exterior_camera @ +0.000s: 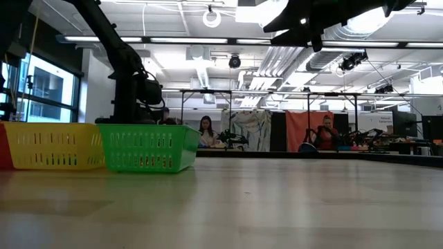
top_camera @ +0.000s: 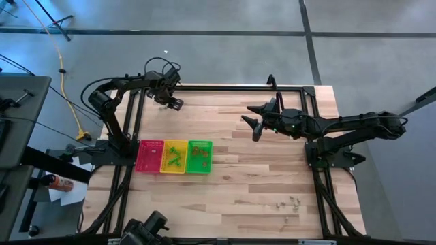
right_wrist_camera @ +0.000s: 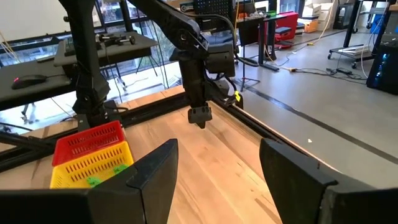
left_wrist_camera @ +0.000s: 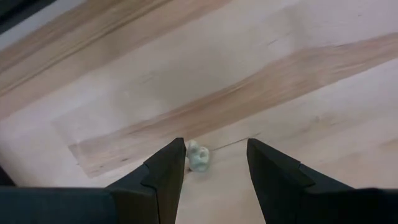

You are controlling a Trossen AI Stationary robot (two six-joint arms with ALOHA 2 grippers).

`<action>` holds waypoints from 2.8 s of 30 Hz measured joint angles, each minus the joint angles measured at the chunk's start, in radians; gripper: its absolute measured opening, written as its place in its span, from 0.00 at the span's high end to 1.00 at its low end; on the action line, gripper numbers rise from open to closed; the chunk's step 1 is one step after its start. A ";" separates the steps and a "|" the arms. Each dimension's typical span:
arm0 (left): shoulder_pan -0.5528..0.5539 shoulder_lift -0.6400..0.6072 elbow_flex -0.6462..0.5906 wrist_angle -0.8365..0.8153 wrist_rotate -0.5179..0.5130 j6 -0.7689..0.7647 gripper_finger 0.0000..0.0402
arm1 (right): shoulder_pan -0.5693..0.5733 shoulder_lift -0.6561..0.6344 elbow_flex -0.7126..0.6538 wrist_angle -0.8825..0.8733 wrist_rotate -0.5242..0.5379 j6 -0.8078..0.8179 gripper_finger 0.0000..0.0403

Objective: Sort Halloween decoration
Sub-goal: Put the white skull toy into the red bin

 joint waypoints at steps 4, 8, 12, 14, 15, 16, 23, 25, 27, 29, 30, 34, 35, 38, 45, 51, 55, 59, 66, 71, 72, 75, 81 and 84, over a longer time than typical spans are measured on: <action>0.000 0.000 0.000 0.000 -0.005 -0.006 0.59 | 0.000 0.000 0.000 0.000 0.000 0.000 0.45; 0.005 0.000 0.000 0.000 -0.011 -0.007 0.59 | 0.000 0.000 0.000 0.000 0.000 0.000 0.45; 0.006 0.023 0.000 -0.015 -0.007 -0.032 0.59 | 0.000 0.000 0.000 0.000 0.000 0.000 0.45; 0.006 0.038 0.005 -0.029 -0.005 -0.033 0.59 | 0.000 0.000 0.000 0.000 0.000 0.000 0.45; 0.004 0.048 0.005 -0.039 -0.004 -0.034 0.59 | 0.000 0.000 0.000 0.000 0.000 0.000 0.45; 0.002 0.056 0.007 -0.042 -0.003 -0.034 0.59 | 0.000 0.000 0.000 0.000 0.000 0.000 0.45; -0.008 0.063 0.004 -0.030 -0.007 -0.041 0.60 | 0.000 0.000 0.000 0.000 0.000 0.000 0.45; -0.008 0.064 0.004 -0.033 -0.005 -0.033 0.62 | 0.000 0.000 0.000 0.000 0.000 0.000 0.45; -0.008 0.064 0.004 -0.038 -0.001 -0.032 0.65 | 0.000 0.000 0.000 0.000 0.000 0.000 0.45; -0.006 0.065 0.004 -0.039 0.006 -0.012 0.69 | 0.000 0.000 0.000 0.000 0.000 0.000 0.45; -0.006 0.065 0.004 -0.039 0.012 -0.001 0.71 | 0.000 0.000 0.000 0.000 0.000 0.000 0.45; -0.006 0.066 0.003 -0.038 0.024 0.011 0.82 | 0.000 0.000 0.000 -0.001 0.000 -0.003 0.45; -0.006 0.066 0.003 -0.037 0.026 0.015 0.84 | 0.000 0.000 0.000 -0.003 0.000 -0.003 0.45; -0.006 0.066 0.003 -0.038 0.034 0.031 0.91 | 0.000 0.000 0.000 -0.011 0.000 -0.003 0.45; -0.008 0.053 0.000 -0.039 0.049 0.038 0.97 | 0.000 0.000 0.000 -0.031 0.000 -0.003 0.45; -0.011 -0.030 -0.011 -0.024 0.060 0.056 0.97 | 0.000 0.000 0.000 -0.031 0.000 -0.003 0.45; -0.010 -0.116 -0.005 0.031 0.064 0.066 0.97 | 0.000 0.000 0.000 -0.032 0.003 -0.003 0.45; -0.020 -0.216 -0.003 0.103 0.112 0.057 0.97 | 0.000 0.000 0.000 -0.034 0.003 -0.003 0.45; -0.090 -0.389 -0.004 0.267 0.198 0.024 0.97 | 0.000 0.000 0.000 -0.030 0.002 -0.003 0.45; -0.215 -0.484 -0.003 0.392 0.246 0.006 0.96 | 0.000 0.000 0.000 -0.026 0.002 -0.003 0.45; -0.247 -0.500 -0.003 0.415 0.256 0.009 0.96 | 0.000 0.000 0.000 -0.021 0.002 -0.003 0.45; -0.346 -0.537 -0.003 0.491 0.288 0.010 0.96 | 0.000 0.000 0.000 -0.006 0.002 0.027 0.45; -0.556 -0.579 -0.002 0.631 0.293 0.022 0.96 | 0.000 0.000 0.000 0.077 -0.050 0.103 0.45; -0.643 -0.583 0.000 0.688 0.330 0.031 0.96 | 0.000 0.000 0.000 0.163 -0.142 0.103 0.45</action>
